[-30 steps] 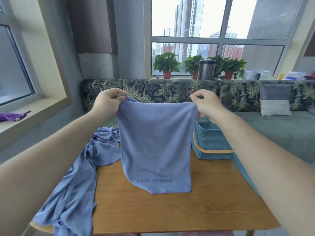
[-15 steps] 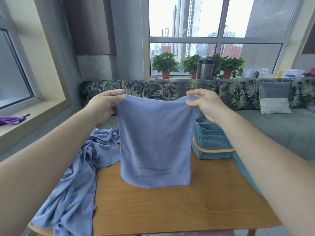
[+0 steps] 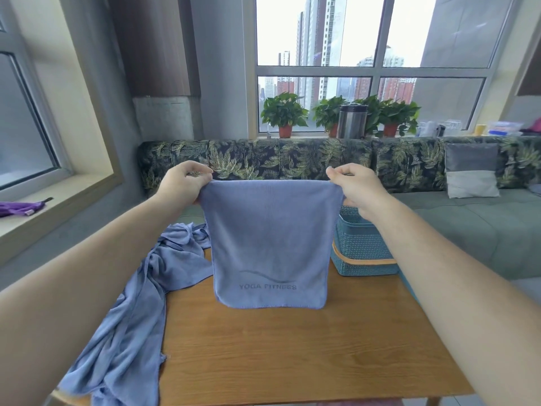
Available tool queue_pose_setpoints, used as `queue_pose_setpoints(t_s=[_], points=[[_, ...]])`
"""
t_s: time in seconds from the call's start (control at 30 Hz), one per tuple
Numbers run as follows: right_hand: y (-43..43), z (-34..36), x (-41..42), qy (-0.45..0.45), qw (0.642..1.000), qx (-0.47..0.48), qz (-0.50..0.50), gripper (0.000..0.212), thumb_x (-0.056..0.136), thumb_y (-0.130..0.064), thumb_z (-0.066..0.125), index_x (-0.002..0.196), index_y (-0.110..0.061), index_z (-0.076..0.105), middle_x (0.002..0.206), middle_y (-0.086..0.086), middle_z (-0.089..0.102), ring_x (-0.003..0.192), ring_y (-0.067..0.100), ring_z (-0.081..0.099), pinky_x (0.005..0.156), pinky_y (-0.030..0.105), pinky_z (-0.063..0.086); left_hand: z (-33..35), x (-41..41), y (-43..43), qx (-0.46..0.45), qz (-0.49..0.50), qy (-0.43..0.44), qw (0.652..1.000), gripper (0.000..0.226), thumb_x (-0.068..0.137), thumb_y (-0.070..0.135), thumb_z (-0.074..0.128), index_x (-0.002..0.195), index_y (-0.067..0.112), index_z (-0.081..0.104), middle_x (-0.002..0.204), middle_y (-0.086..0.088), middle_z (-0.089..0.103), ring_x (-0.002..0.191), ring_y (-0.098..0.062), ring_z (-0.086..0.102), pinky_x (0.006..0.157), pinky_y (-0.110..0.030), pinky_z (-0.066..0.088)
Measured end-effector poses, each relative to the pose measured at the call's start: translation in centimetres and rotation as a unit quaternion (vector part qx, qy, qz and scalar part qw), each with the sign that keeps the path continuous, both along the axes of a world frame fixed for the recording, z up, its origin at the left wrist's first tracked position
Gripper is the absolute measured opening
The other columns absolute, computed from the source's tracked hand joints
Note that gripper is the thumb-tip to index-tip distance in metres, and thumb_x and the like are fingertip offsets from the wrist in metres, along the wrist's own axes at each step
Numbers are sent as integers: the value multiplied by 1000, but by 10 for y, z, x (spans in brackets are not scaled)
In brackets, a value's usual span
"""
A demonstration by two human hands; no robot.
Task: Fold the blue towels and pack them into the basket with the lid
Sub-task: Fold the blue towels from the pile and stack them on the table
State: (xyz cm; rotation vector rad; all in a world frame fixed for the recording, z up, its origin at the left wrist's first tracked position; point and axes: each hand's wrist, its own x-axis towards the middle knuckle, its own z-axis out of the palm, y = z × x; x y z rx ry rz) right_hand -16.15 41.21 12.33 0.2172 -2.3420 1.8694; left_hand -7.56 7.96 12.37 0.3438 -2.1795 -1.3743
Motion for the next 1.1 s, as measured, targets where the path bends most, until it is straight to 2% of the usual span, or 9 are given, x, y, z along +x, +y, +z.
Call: queue_pose_setpoints(t_s=[0.1,0.17,0.3,0.43,0.57,0.63,0.77,0.9,1.1], points=[[7,7,8,-65,983,-123,120,10,94,-14,71,102,-12,68,97,10,70,89,23,66,83,38,58,5,7,6,196,-63,25,978,6,94,19,69,88,19,70,78,1,64,68,-14,56,53,-22,53],[12,13,15,-62,971,-147,177,28,88,7,68,110,-10,68,104,15,71,96,26,67,90,39,57,10,17,8,252,-122,47,959,8,91,13,71,99,13,72,86,-3,70,74,-15,62,65,-25,54],[21,27,34,41,992,7,120,37,82,11,71,107,-16,73,104,12,71,97,27,67,92,39,56,19,34,6,141,-138,54,979,37,79,-1,78,114,12,72,103,-10,72,85,-19,65,86,-31,51],[24,39,41,153,975,155,31,15,91,-14,73,98,-27,75,95,-1,70,89,19,66,83,37,55,28,40,6,-22,-59,72,995,19,82,15,81,97,24,76,91,-5,71,73,-13,59,69,-27,51],[21,38,31,185,960,211,13,14,95,-20,67,94,-33,72,117,3,51,97,19,56,88,31,43,30,35,5,-110,-16,63,992,7,86,28,78,86,23,74,69,3,59,61,-12,49,59,-23,41],[18,33,21,178,957,229,15,13,97,-20,65,95,-32,71,114,1,51,96,17,54,87,29,40,27,28,-3,-110,-7,53,993,14,84,33,80,81,21,73,62,4,48,56,-12,40,55,-25,34],[2,20,3,113,978,172,30,12,99,-14,61,94,-24,65,98,5,63,60,11,65,51,24,50,14,6,-15,-83,14,26,996,22,83,32,81,85,12,71,57,6,47,45,-9,42,48,-22,36],[-20,13,-15,81,992,90,32,15,101,-9,58,92,-22,58,96,8,65,70,17,74,68,40,62,14,-12,-20,-47,-3,24,999,15,91,20,73,89,11,62,77,-7,64,45,-13,65,41,-22,48],[-26,9,-22,121,990,61,30,12,104,-13,52,99,-21,59,111,5,63,82,12,75,69,34,62,12,-9,-19,19,-20,86,996,15,92,17,72,85,15,59,82,-8,68,76,-26,74,71,-36,61]])
